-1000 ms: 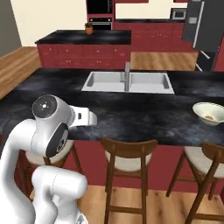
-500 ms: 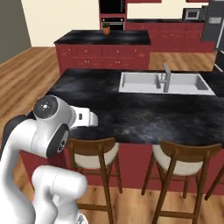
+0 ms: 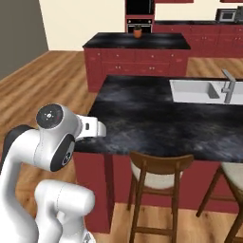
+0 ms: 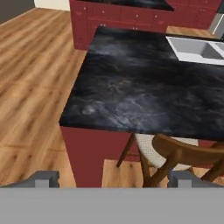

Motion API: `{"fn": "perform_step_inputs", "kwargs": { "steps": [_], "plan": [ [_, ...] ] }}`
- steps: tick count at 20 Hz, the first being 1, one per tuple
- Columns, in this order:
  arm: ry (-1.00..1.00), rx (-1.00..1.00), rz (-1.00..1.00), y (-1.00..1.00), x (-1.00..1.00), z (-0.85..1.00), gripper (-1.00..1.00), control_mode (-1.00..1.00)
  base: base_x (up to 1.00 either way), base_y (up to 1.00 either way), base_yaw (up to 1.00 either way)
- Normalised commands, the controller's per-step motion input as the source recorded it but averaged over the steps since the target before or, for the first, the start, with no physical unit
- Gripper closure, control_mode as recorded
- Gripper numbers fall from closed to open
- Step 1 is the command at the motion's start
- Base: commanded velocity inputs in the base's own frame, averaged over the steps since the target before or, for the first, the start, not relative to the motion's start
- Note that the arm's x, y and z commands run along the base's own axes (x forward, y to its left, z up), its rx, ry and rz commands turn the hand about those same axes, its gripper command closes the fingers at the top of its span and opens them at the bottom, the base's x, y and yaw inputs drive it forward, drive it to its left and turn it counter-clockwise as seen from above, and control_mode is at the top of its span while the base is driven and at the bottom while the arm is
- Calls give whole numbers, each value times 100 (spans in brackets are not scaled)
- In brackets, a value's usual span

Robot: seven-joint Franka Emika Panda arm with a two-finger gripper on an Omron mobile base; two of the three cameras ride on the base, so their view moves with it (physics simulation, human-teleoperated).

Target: Retrieve the tangerine and mango from the fridge and place them into the bowl on the dining table.

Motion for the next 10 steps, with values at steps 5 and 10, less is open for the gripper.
{"fn": "perform_step_inputs", "kwargs": {
  "steps": [5,10],
  "plan": [
    [0,0,0,0,0,0,-100,100,23,100,0],
    [0,0,0,0,0,0,-100,100,68,100,0]
  ]
}}
